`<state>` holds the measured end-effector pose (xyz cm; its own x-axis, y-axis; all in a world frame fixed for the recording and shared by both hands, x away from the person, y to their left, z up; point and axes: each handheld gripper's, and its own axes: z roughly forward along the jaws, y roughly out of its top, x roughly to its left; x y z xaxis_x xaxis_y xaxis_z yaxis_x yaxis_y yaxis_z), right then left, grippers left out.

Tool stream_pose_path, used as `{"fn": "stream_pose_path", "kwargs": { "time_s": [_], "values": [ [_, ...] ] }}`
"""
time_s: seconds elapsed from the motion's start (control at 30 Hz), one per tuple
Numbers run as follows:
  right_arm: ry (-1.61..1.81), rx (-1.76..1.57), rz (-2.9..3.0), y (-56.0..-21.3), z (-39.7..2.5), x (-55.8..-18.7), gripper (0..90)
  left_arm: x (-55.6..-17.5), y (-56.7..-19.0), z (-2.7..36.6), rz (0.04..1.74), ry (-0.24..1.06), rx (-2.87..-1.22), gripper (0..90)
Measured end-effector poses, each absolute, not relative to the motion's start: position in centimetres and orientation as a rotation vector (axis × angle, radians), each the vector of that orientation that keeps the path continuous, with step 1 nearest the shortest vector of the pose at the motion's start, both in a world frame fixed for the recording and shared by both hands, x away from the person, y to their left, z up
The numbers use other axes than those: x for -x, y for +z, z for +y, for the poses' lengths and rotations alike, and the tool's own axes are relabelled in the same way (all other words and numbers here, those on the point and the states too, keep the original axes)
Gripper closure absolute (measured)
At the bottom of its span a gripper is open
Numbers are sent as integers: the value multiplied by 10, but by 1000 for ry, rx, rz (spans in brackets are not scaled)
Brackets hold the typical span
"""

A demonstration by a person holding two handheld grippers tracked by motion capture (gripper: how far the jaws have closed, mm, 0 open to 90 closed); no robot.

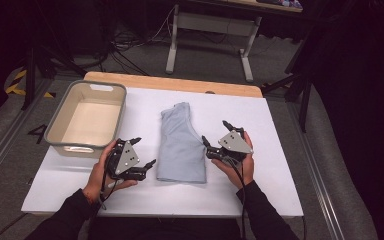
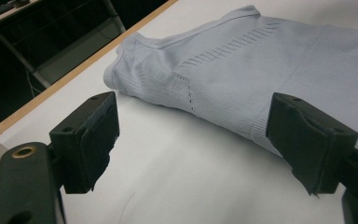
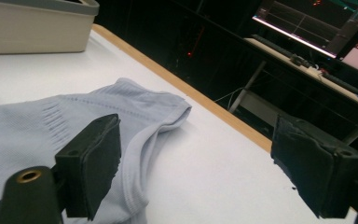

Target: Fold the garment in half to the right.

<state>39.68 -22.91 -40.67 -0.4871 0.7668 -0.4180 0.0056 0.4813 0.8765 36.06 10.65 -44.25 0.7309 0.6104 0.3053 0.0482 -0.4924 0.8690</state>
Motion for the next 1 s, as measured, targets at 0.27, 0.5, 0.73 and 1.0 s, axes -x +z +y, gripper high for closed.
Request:
{"fn": "stream_pose_path", "kwargs": {
  "time_s": [0.27, 0.5, 0.73, 1.0],
  "values": [
    [1101, -637, 1885, -411, -238, -386, 151, -357, -444, 110, 487, 743, -1997, 145],
    [1091, -634, 1908, -418, -245, -380, 139, -352, -447, 118, 495, 724, -1998, 121],
    [1100, -617, 1914, -425, -254, -368, 138, -348, -449, 127, 506, 726, -1993, 110],
    [1052, -623, 1858, -430, -264, -355, 137, -339, -452, 137, 548, 738, -1974, 106]
  ]
}}
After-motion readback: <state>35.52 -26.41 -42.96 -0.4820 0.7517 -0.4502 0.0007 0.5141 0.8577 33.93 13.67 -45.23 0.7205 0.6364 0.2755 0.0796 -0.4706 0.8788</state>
